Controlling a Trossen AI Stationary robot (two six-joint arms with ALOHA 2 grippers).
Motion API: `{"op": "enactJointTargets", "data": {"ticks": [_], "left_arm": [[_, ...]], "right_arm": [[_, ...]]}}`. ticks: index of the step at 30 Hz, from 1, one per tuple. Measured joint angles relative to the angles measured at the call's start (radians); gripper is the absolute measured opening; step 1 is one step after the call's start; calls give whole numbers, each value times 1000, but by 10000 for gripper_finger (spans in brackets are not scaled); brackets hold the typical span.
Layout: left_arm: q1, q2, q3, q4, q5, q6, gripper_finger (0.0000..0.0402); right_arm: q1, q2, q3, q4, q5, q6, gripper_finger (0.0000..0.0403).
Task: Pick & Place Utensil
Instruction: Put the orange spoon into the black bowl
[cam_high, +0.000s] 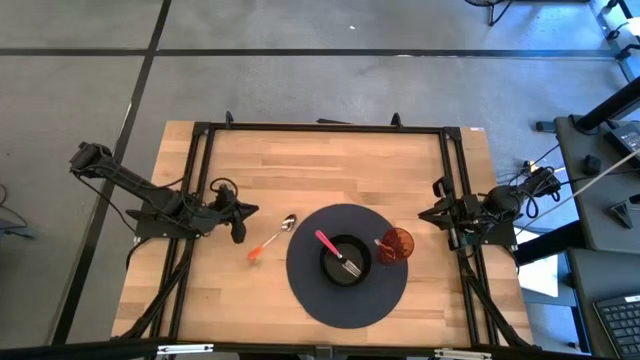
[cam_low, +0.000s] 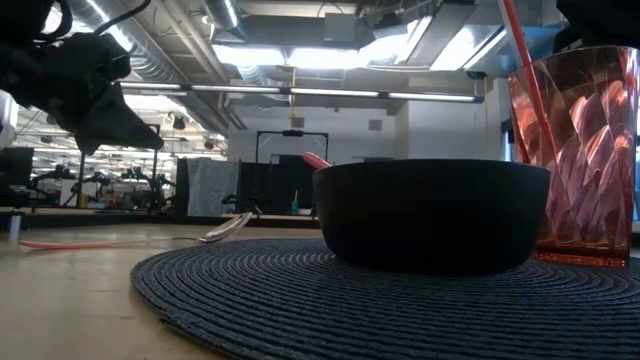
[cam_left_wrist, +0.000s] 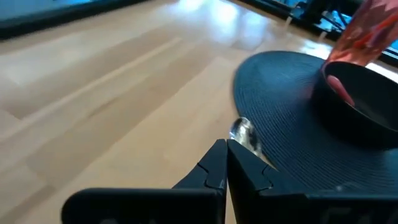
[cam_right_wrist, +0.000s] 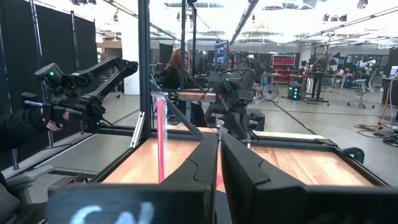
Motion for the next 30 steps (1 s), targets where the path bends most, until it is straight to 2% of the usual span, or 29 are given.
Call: {"op": "enactJointTargets", "data": {"ticks": [4,7,11,16,20,24,30], "left_arm": [[8,8,18,1,53,-43,2],[30,44,50,0,128,-48,4],[55,150,109,-26,228,-39,4],[85,321,178,-86,271,-76,15],[109,461,219,-94,351,-82,43],[131,590,275,-91,401,-82,88],[137,721,373,-90,476,21,155]], "right_arm": [[0,0,0,0,0,-7,23],[0,0,0,0,1,-7,23],[0,0,0,0,1,-7,23],[0,0,0,0,1,-5,23],[0,0,0,0,1,-3,23],[0,0,0,0,1,-3,23],[0,0,0,0,1,-3,23]]}}
